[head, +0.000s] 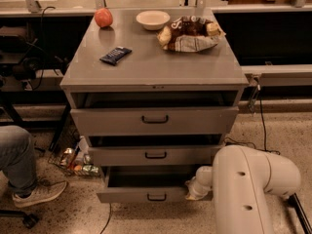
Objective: Open bottom drawer
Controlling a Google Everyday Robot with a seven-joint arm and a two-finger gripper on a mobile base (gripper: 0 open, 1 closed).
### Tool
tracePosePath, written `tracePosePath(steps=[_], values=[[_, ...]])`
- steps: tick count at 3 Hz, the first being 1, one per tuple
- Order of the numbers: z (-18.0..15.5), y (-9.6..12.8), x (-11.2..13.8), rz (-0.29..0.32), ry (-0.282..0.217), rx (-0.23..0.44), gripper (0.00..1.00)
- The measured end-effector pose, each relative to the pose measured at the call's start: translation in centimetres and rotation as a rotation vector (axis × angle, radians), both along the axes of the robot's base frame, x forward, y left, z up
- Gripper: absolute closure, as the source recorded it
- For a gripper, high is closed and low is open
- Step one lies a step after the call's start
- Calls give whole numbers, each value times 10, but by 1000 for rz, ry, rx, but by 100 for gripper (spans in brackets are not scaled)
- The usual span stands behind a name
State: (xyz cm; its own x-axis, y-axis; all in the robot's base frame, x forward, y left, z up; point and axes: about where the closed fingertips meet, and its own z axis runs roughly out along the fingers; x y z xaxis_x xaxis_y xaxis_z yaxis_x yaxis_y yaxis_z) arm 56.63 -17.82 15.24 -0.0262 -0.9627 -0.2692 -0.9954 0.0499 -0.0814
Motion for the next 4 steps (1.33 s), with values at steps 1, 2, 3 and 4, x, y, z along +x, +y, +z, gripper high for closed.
tracePosePath(steps=[1,2,3,4], values=[[0,0,0,0,0,0,96],[0,0,0,0,0,0,100],[1,0,0,0,0,0,100],[2,0,-19,-21,14,12,100]])
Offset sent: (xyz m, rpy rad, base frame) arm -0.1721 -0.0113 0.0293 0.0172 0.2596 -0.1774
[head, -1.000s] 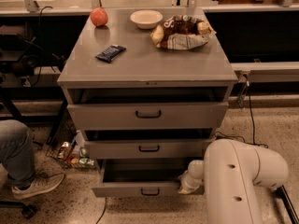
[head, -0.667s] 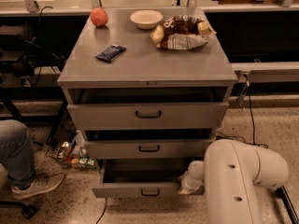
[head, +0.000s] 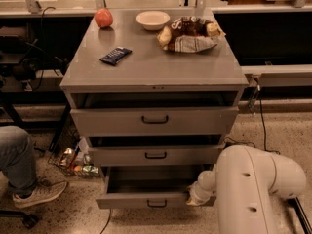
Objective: Open bottom drawer
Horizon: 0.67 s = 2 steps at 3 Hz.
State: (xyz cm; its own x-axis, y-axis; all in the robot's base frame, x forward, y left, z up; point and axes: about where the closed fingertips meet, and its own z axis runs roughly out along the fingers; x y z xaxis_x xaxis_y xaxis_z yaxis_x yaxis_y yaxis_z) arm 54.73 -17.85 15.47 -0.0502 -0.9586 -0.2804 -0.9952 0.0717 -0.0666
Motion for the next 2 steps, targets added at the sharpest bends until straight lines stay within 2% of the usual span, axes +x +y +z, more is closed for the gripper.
tracePosePath(steps=[1,2], values=[[0,0,0,0,0,0,84],[-2,1,-2,1,3,1,60]])
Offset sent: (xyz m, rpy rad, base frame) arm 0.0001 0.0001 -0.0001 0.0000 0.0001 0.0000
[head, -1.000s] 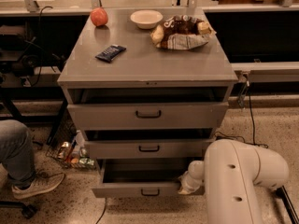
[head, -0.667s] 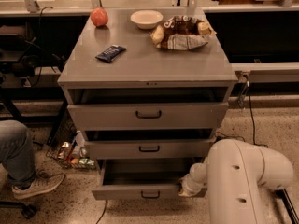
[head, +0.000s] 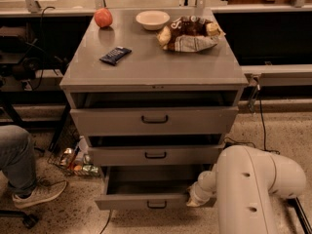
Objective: Open bottom drawer
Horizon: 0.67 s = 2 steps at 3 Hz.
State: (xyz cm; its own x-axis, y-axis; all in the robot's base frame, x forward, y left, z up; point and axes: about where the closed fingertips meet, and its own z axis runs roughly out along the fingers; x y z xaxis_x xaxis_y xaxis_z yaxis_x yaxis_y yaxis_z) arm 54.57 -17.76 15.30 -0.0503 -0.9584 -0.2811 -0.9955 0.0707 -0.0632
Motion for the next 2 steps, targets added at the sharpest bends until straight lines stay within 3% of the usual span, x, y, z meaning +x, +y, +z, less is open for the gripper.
tracePosePath(steps=[1,2], values=[[-1,1,-2,1,3,1,38],[-3,1,-5,2,8,-4,6]])
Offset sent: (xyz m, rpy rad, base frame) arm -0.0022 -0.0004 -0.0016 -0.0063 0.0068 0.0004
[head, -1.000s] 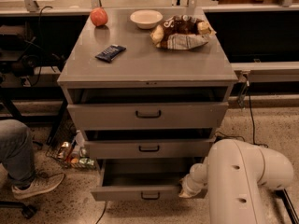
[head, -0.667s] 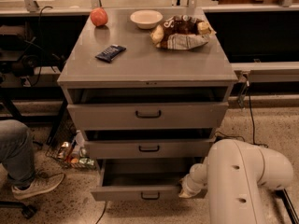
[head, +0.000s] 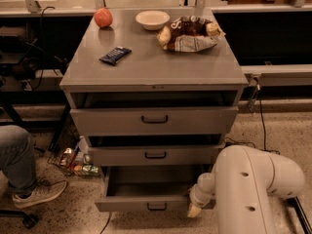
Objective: Open bottom drawer
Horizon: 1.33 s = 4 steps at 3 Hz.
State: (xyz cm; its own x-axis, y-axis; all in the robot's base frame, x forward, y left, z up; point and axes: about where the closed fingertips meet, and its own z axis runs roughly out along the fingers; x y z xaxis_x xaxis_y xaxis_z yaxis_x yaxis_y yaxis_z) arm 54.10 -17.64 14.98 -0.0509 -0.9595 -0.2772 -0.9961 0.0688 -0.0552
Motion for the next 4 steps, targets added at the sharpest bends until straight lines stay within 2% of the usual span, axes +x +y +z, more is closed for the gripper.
tracePosePath(steps=[1,3,4], values=[[0,1,-12,4,-1,-29,0],[7,1,-47,-12,-19,-97,2],[6,4,-58,-13,-8,-103,24]])
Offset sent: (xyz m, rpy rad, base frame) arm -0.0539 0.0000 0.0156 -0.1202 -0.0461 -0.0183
